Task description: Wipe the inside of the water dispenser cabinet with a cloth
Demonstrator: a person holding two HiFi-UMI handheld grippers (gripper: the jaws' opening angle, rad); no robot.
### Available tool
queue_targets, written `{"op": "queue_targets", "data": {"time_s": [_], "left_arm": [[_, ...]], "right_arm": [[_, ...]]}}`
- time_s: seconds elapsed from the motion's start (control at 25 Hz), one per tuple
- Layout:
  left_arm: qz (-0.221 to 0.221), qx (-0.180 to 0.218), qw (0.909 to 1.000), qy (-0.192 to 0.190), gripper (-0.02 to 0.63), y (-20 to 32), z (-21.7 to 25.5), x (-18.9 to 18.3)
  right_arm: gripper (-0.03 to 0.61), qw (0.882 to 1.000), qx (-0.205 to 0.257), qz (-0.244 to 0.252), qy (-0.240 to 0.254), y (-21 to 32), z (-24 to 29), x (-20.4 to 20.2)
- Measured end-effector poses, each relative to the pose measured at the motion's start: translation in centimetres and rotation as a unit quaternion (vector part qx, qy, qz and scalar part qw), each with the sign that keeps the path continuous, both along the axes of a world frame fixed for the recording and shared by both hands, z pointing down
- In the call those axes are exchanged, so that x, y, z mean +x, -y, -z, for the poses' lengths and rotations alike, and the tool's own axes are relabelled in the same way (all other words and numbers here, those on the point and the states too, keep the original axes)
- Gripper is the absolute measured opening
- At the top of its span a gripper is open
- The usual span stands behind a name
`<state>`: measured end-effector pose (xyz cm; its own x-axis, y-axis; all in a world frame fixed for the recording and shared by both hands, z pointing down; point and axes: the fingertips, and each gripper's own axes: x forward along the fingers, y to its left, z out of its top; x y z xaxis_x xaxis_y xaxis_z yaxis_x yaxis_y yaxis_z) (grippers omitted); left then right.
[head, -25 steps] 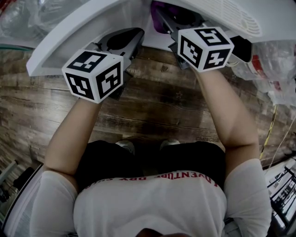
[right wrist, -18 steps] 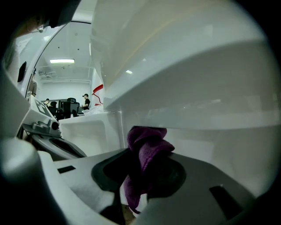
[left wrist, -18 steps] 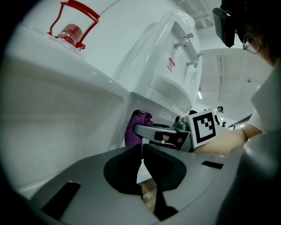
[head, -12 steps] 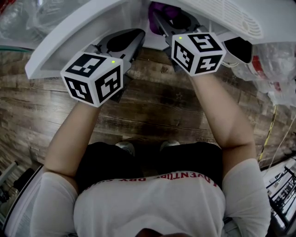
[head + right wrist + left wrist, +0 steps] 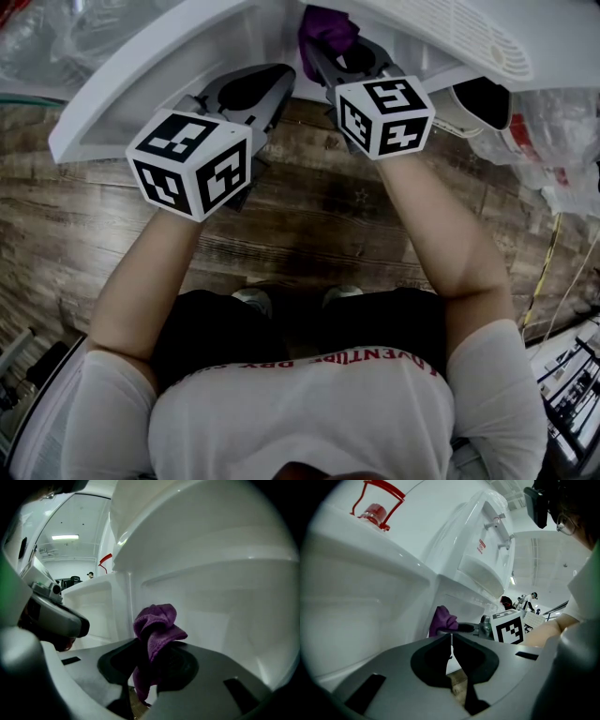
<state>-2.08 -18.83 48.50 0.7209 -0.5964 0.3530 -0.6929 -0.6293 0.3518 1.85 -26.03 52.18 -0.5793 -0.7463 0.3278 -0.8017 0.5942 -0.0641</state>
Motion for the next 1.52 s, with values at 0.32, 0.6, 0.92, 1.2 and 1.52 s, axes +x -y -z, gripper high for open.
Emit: {"op": "queue_targets", "data": {"time_s": [0.32,0.6,0.92,1.2,1.52], "left_arm": [[-0.001,-0.004,1.0000,0.002,0.035,0.0,-0.4,0.2],[-0.001,-0.006,1.0000,0.004,0.035,-0.1,-0.5,0.4],[0.008,-0.006,0.9999,0.011,0.035,0.0,-0.6,-0.5],[0.006,-0.003,0.9999,0.013,0.035,-0.2,-0.4,-0.6],[0.002,-0.004,0.9999,0.017,0.035,-0.6,-0.5,-0.9]], "right_arm": [[0.110,0.999,-0.033,0.002,-0.031,-0.7,-4.2,0.2],[0.110,0.996,-0.085,-0.001,-0.042,-1.5,-8.5,0.3],[0.110,0.991,-0.110,0.005,-0.076,-1.5,-12.1,0.3],[0.110,0.985,-0.154,-0.004,-0.083,-1.7,-15.2,0.0],[0.110,0.982,-0.157,-0.025,-0.104,-1.1,-16.2,1.2]]}}
